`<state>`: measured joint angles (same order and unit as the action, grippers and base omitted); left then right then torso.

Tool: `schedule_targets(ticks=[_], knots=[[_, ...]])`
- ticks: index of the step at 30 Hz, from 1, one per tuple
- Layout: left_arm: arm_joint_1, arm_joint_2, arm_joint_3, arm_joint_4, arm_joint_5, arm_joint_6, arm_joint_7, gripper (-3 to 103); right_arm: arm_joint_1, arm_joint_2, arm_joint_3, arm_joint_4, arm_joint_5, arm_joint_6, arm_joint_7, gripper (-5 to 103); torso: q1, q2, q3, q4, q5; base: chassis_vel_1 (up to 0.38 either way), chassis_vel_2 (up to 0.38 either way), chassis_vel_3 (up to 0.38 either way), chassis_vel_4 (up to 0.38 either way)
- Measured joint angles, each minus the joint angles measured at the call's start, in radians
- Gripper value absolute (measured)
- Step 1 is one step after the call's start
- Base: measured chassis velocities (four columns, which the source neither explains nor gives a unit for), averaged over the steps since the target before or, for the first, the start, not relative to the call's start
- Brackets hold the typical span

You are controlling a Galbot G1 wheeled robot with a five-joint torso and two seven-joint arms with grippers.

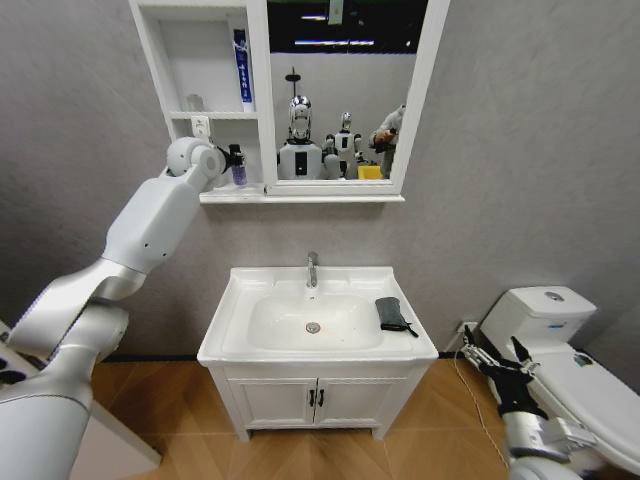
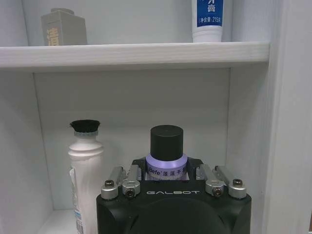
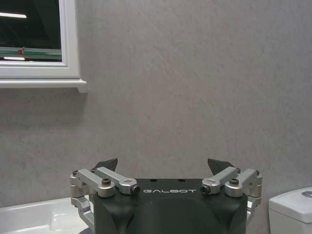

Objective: Move facial cleanser and shampoo from washbasin to cabinet, then wipe washbasin with towel.

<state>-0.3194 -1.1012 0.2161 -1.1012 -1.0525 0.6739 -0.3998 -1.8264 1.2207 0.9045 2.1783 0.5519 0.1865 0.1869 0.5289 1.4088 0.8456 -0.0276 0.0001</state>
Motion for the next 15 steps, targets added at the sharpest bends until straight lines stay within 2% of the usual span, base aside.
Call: schedule_targets(ticks=[5, 15], knots=[[-0.014, -0.017, 0.003, 0.031, 0.014, -0.001, 0.001, 43, -0.001, 0.0, 0.001, -0.007, 0.003, 0.007, -0.005, 100, 0.0, 0.0, 0.0, 0.0, 0.0, 0.0, 0.0, 0.0, 0.0], [-0.029, -0.032, 0.018, 0.049, 0.013, 0.033, -0.003, 43, 0.003, -0.003, 0.007, -0.015, 0.008, 0.01, -0.006, 100, 0.0, 0.0, 0.0, 0.0, -0.0001, 0.0, 0.0, 0.0, 0.0]])
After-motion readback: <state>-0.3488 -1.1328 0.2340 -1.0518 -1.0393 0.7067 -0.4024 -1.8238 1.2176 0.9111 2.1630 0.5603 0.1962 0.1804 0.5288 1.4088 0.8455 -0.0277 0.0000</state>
